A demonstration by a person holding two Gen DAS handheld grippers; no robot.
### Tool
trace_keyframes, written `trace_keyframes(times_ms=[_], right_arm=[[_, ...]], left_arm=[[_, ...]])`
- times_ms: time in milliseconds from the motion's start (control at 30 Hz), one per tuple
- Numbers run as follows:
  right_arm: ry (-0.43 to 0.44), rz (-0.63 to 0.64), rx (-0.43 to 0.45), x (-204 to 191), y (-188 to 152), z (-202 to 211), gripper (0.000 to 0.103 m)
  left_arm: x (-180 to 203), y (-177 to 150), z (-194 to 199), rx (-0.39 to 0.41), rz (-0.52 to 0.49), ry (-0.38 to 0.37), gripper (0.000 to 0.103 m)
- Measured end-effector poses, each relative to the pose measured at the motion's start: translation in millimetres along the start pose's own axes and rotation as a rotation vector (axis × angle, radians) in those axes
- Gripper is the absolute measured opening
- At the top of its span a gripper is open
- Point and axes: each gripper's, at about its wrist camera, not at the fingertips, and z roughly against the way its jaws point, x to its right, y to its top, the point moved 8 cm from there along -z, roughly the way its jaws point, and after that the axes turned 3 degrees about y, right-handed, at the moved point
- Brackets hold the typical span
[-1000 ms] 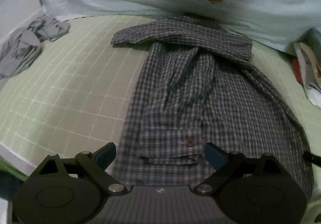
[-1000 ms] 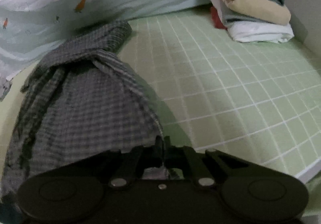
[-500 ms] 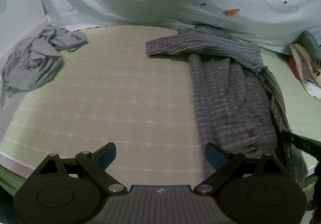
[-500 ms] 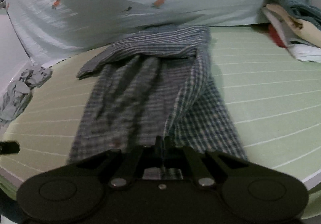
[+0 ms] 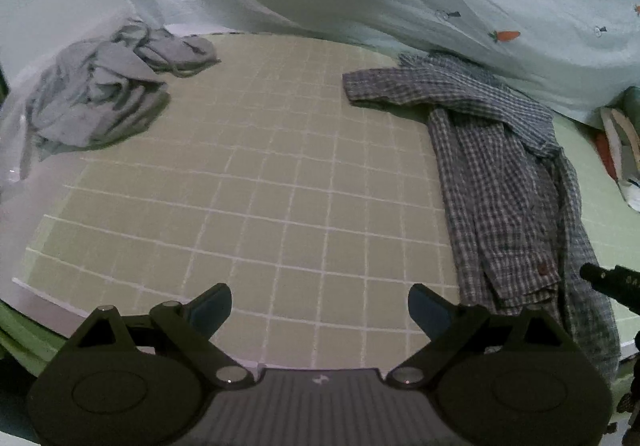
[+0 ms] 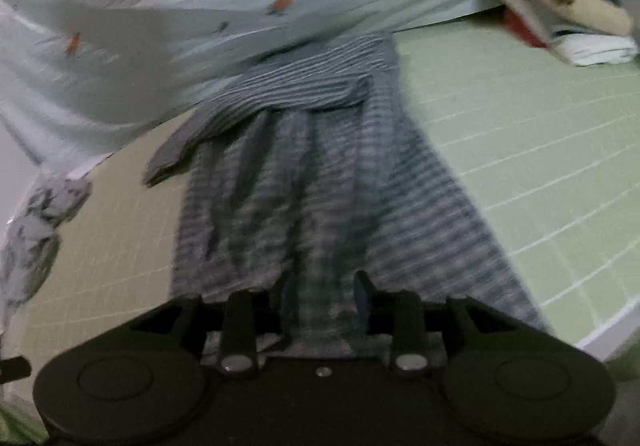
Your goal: Fold clothes
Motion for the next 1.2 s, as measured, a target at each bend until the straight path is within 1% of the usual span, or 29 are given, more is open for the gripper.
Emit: trace_keyframes(times_ms=[133,200,267,367,433,467,500,567,633,667,700,800,867,933,1067,1200], right_arm=[[-0.079,0.028,-0.063,16.0,-11.0,-9.4,0.031],[-0.078,0.060,-0.088,15.7,-18.6,-14.5,0.031],[-0.078,0.126,-0.123,10.1,-25.9,-21.3,0.032],[-0.052,0.229,-0.145,0.7,-27.1,-26.4,0.036],[-0.033,0.279,-0.134,0.2,-20.3,-26.1,0.042],[-0.030,0.300,-0.122,2.4,-13.5,-25.8,0.056],[-0.029,0.316,-0.106,5.3,-4.9,-25.6,0.072],[-0.024,0.333,-0.066,13.6,17.9,-25.8,0.083],[-0.009,0.321,-0.034,24.7,47.3,-30.6,0.089],[-0.008,0.312,-0.021,29.9,61.4,-35.6,0.098],[-0.005,0.304,-0.006,35.0,75.4,-39.7,0.102],[0.019,0.298,0.037,46.9,113.9,-55.0,0.102],[0.034,0.293,0.033,49.5,132.4,-69.9,0.102],[0.048,0.287,0.024,50.2,148.6,-85.1,0.102],[0.068,0.295,0.033,40.4,181.1,-117.9,0.102],[0.054,0.289,0.051,24.7,214.8,-158.2,0.100]], left_arm=[[19.9,1.8,-6.2,-0.007,-0.038,-0.023,0.095],[29.4,5.1,-8.9,-0.004,-0.048,-0.025,0.095],[38.0,8.9,-13.5,-0.005,-0.043,-0.019,0.095],[51.5,14.1,-21.3,-0.014,-0.023,-0.008,0.095],[63.2,19.1,-27.1,-0.019,0.001,-0.003,0.095],[69.0,22.4,-29.6,-0.019,0.014,0.002,0.095],[73.9,26.7,-31.2,-0.016,0.027,0.013,0.095],[82.6,35.5,-33.3,-0.006,0.054,0.039,0.095],[89.3,43.4,-34.6,0.005,0.083,0.066,0.095],[92.1,47.0,-35.7,0.011,0.099,0.083,0.095],[93.9,49.7,-37.8,0.017,0.115,0.099,0.096],[95.2,54.7,-47.3,0.017,0.168,0.146,0.096],[93.3,58.0,-52.9,0.002,0.204,0.170,0.096],[90.4,65.6,-57.5,-0.007,0.231,0.177,0.096],[79.5,99.1,-78.0,-0.004,0.235,0.200,0.096],[67.2,143.9,-112.3,0.000,0.238,0.212,0.096]])
